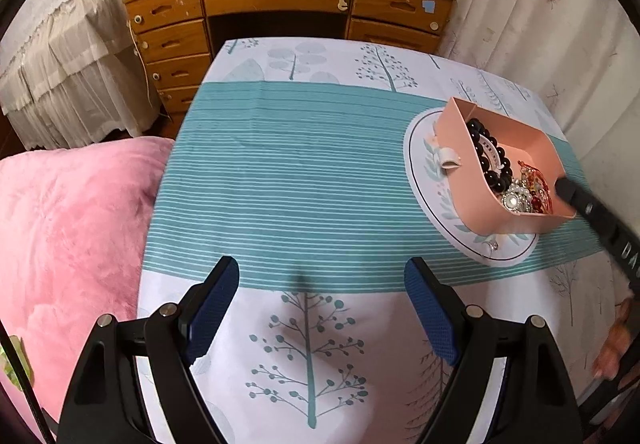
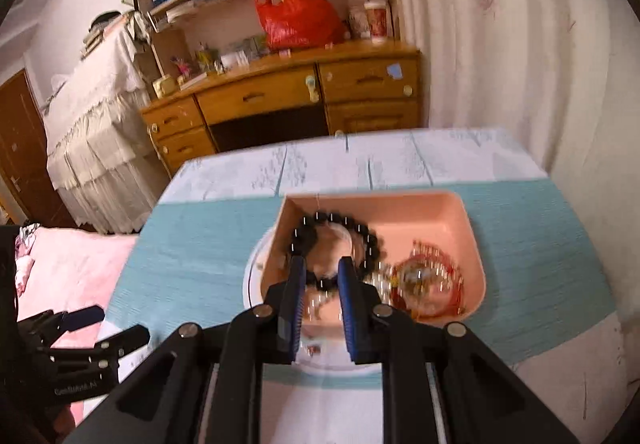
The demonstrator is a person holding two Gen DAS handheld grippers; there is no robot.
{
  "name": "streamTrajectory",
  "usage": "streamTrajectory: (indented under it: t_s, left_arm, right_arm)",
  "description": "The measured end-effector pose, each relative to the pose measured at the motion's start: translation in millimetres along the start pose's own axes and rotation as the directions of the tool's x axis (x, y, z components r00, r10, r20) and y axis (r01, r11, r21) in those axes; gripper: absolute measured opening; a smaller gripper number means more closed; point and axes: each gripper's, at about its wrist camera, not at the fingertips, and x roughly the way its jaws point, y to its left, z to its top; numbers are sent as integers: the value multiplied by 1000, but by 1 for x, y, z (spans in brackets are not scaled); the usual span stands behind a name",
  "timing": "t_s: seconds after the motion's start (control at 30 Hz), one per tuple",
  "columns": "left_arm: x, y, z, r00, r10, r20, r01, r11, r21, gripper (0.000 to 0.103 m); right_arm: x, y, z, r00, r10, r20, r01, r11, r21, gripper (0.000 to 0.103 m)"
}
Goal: Organize jewelry
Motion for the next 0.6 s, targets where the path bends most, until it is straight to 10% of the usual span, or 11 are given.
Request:
streamTrajectory:
  t_s: [0.6]
  left_arm:
    - [19, 14, -6, 999, -17, -49, 15, 999, -32, 83]
  right_arm:
    - [53, 21, -49, 982, -58, -178, 36, 992, -125, 17]
